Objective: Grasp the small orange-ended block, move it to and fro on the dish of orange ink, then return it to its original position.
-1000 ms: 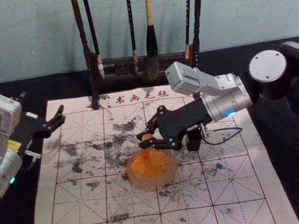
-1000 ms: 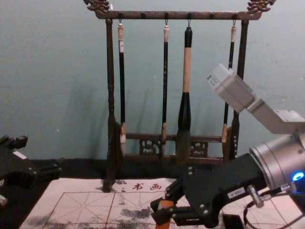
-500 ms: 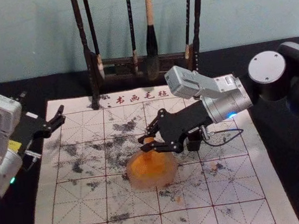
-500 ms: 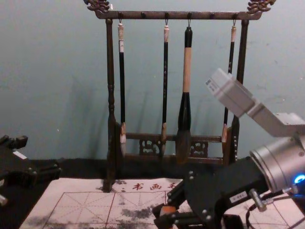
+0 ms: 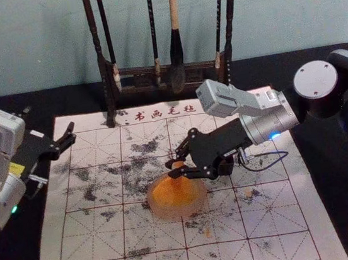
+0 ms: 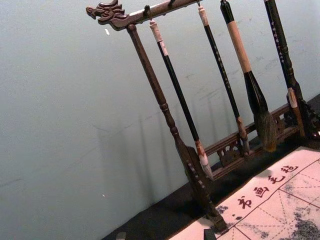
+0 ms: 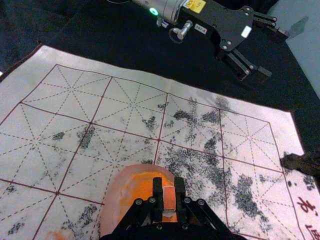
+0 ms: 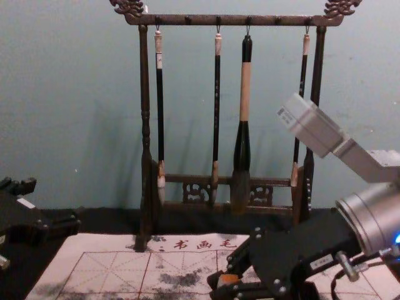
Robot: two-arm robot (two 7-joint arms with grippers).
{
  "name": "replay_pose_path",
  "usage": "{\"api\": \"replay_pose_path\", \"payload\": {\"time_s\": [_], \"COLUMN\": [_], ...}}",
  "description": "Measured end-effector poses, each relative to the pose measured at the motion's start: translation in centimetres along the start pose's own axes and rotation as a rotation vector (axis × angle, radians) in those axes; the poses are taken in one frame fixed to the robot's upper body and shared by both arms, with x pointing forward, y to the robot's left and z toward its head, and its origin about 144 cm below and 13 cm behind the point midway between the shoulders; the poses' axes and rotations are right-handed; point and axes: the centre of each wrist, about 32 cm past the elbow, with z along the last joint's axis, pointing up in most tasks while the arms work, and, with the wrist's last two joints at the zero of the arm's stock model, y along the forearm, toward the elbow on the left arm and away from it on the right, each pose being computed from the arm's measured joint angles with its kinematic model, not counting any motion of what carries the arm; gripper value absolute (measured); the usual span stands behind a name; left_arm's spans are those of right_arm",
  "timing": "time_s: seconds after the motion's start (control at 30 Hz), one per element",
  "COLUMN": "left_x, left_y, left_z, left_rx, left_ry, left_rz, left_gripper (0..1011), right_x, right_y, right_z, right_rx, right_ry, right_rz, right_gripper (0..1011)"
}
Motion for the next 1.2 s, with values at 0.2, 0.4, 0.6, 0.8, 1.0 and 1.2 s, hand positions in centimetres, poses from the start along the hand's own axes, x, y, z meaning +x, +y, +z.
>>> {"api": "replay_pose_path", "payload": {"time_s": [0.2,0.4,0.6,0.8,1.0,1.2], "left_x": [0.0,0.0,0.0,0.0,0.0,0.0], "left_y": [0.0,0.0,0.0,0.0,0.0,0.0], "left_z": [0.0,0.0,0.0,0.0,0.0,0.0], "left_rx": [0.0,0.0,0.0,0.0,0.0,0.0], "left_ry": [0.0,0.0,0.0,0.0,0.0,0.0], "left_rz": [0.0,0.0,0.0,0.0,0.0,0.0], "left_gripper": [1001,1001,1001,1001,1001,1001], "right_x": [-0.4,-0.8,-1.4,-2.0,-2.2,-2.2], "right_y": [-0.4,-0.9,-1.2,-1.1,-0.8,-0.3], "right_z": [-0.1,-0.1,0.0,0.3,0.4,0.4], "right_rx": [-0.004,-0.006,-0.002,0.007,0.012,0.021], "right_ry": [0.001,-0.002,-0.011,-0.021,-0.025,-0.028], "right_rz": [-0.006,-0.004,0.006,0.028,0.044,0.057], "right_gripper": [133,133,133,133,133,133]}}
